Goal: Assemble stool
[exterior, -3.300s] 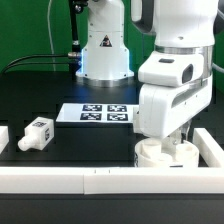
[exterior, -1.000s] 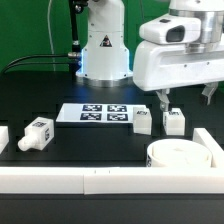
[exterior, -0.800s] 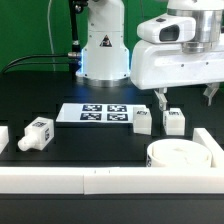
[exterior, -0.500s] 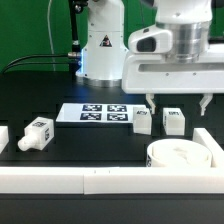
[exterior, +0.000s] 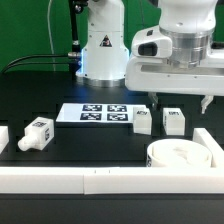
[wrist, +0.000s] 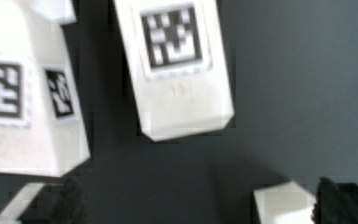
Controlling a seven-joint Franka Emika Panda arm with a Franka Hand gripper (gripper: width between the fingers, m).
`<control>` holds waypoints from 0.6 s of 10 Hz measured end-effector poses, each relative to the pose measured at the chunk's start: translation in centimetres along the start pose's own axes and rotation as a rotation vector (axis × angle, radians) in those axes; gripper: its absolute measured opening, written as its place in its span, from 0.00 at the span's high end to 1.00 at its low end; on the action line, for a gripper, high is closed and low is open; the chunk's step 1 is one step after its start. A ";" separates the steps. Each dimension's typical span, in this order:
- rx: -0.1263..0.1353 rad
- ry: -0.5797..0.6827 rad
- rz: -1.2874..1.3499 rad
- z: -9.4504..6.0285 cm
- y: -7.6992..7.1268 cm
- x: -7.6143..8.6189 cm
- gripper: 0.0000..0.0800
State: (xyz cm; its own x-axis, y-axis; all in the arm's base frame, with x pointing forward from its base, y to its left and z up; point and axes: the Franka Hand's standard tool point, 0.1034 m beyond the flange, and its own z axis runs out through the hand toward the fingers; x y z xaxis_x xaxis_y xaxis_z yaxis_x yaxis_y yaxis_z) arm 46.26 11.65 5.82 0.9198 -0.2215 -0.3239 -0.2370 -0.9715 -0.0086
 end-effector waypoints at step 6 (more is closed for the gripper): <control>-0.052 -0.342 -0.018 0.2 0.8 0.3 0.19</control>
Offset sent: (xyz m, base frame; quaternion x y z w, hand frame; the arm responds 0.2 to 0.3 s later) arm 0.0000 0.0000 0.0000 0.0000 -0.1296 0.0000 0.9916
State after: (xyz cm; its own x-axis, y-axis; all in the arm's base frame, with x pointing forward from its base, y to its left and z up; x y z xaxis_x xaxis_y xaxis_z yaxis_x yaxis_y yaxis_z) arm 46.26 10.85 5.58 0.7635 -0.1719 -0.6225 -0.1974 -0.9799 0.0285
